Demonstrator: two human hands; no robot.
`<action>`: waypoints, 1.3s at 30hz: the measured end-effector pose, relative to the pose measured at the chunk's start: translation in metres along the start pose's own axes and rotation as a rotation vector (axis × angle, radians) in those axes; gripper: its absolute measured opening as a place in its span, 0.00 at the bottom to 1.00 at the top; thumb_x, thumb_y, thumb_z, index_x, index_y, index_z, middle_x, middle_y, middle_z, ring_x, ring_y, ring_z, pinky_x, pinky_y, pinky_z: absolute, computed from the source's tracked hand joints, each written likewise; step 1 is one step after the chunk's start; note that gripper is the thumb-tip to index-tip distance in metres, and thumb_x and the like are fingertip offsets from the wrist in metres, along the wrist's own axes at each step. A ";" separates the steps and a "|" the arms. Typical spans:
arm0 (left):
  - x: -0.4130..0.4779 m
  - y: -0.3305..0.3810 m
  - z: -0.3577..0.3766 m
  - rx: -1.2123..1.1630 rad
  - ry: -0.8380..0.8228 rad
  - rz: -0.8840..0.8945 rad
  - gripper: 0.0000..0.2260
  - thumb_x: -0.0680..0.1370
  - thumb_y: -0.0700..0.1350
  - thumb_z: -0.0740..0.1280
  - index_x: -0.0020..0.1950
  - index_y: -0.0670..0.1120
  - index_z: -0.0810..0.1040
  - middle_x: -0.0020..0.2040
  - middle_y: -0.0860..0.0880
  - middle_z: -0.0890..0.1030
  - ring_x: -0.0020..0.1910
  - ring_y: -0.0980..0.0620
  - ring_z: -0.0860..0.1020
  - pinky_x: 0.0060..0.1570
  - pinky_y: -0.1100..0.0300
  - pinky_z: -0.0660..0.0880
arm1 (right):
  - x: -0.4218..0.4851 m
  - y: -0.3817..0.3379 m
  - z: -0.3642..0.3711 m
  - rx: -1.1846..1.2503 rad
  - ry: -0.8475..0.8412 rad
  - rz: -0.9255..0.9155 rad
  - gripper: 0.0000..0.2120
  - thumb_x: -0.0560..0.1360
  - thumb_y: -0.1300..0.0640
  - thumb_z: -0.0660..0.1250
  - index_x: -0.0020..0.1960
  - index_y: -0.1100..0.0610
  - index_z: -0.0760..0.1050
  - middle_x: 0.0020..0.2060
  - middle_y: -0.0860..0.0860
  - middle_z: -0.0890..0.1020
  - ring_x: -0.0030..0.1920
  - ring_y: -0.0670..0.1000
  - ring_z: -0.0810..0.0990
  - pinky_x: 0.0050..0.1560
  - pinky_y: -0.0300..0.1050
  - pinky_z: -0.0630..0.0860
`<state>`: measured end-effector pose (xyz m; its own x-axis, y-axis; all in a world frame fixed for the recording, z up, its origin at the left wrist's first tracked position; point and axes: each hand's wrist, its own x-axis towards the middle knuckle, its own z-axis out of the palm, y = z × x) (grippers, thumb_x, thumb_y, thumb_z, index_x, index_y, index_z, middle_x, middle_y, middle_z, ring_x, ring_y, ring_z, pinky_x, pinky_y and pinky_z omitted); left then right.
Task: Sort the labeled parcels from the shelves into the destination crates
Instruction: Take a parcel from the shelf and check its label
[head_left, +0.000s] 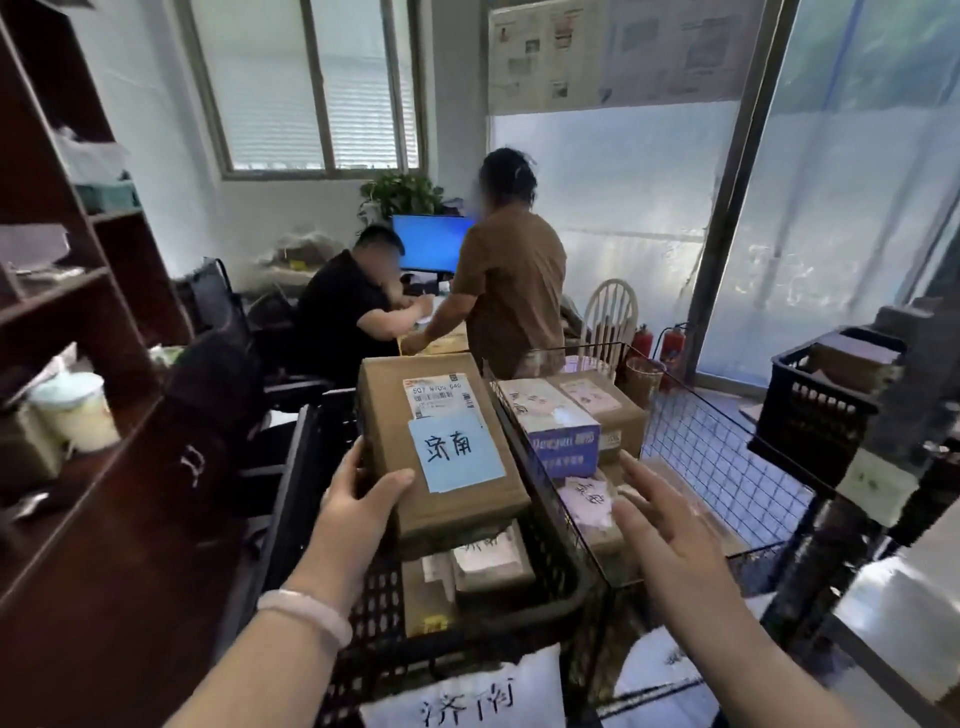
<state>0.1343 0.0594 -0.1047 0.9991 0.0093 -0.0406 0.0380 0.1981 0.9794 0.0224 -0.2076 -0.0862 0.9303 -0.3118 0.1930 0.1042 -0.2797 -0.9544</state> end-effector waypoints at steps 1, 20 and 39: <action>0.013 -0.001 -0.005 0.030 0.039 0.007 0.40 0.58 0.60 0.77 0.69 0.66 0.68 0.63 0.48 0.80 0.55 0.46 0.83 0.55 0.46 0.80 | 0.013 0.004 0.000 -0.003 -0.006 -0.002 0.19 0.73 0.37 0.62 0.63 0.27 0.69 0.59 0.33 0.73 0.53 0.23 0.70 0.45 0.28 0.68; 0.162 -0.059 -0.047 0.659 0.385 -0.130 0.36 0.74 0.54 0.73 0.79 0.55 0.63 0.74 0.45 0.64 0.70 0.44 0.68 0.68 0.49 0.67 | 0.157 0.050 0.069 -0.502 -0.380 -0.131 0.31 0.72 0.35 0.65 0.69 0.23 0.53 0.70 0.29 0.56 0.72 0.38 0.55 0.65 0.42 0.54; 0.219 -0.139 -0.071 1.018 0.099 -0.367 0.41 0.74 0.57 0.73 0.81 0.57 0.52 0.78 0.47 0.60 0.75 0.41 0.60 0.73 0.45 0.62 | 0.177 0.052 0.137 -0.531 -0.407 -0.094 0.25 0.75 0.42 0.66 0.65 0.25 0.59 0.68 0.27 0.56 0.68 0.32 0.56 0.59 0.21 0.55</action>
<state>0.3467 0.1032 -0.2641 0.9197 0.2031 -0.3359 0.3762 -0.7003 0.6066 0.2409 -0.1530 -0.1324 0.9948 0.0736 0.0699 0.1015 -0.7294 -0.6765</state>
